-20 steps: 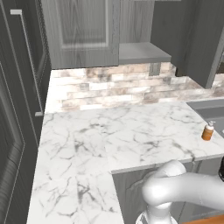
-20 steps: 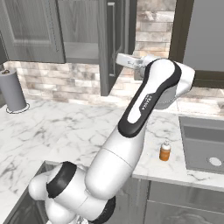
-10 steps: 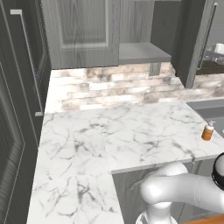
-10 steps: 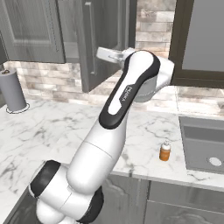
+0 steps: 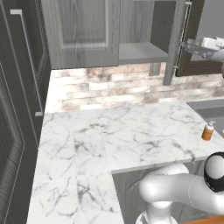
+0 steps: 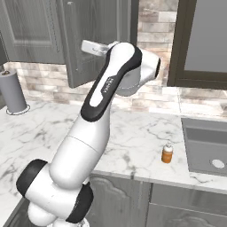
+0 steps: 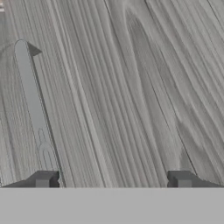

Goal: Open the cabinet. Pick the soap dispenser and place it next to the sink. Then close the cabinet.

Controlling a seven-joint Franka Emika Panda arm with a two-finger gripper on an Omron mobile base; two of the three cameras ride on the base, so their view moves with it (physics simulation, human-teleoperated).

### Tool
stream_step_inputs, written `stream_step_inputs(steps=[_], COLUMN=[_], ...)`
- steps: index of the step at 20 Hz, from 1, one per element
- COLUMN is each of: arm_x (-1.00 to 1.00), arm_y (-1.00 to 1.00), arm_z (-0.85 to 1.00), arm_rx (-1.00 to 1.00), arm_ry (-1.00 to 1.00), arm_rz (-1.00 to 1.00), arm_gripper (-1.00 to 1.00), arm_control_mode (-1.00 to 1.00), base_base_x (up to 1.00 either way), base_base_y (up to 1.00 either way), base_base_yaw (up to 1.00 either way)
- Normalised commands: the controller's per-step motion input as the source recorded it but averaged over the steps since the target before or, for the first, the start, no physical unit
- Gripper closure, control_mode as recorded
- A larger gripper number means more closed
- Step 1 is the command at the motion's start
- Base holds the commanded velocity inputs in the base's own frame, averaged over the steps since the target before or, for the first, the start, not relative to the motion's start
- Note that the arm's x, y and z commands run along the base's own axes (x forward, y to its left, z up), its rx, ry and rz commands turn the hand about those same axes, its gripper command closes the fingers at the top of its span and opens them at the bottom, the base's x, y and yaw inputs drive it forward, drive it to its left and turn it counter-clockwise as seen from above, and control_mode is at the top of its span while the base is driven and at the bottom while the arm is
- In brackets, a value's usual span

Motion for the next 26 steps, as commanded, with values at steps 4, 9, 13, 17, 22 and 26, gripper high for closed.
stream_step_inputs(steps=[4, 9, 13, 17, 22, 26], arm_x=[0.0, 0.0, 0.0, 0.01, 0.12, 0.24], arm_y=[0.42, 0.45, 0.53, 0.51, 0.4, 0.38], arm_z=[0.19, 0.04, 0.0, 0.0, 0.0, 0.0], arm_rx=[0.0, 0.0, 0.0, -0.03, -0.07, -0.06], arm_ry=[0.0, 0.0, 0.0, 0.0, 0.0, 0.0], arm_rz=[0.0, 0.0, 0.0, -0.01, -0.07, -0.09], arm_gripper=[-1.0, -1.0, -1.0, -1.0, -1.0, -1.0], arm_control_mode=[-1.0, -1.0, -1.0, -1.0, -1.0, -1.0], base_base_x=[0.0, 0.0, 0.0, 0.0, 0.0, 0.0], base_base_y=[0.0, 0.0, 0.0, 0.0, 0.0, 0.0], base_base_yaw=[0.0, 0.0, 0.0, 0.0, 0.0, 0.0])
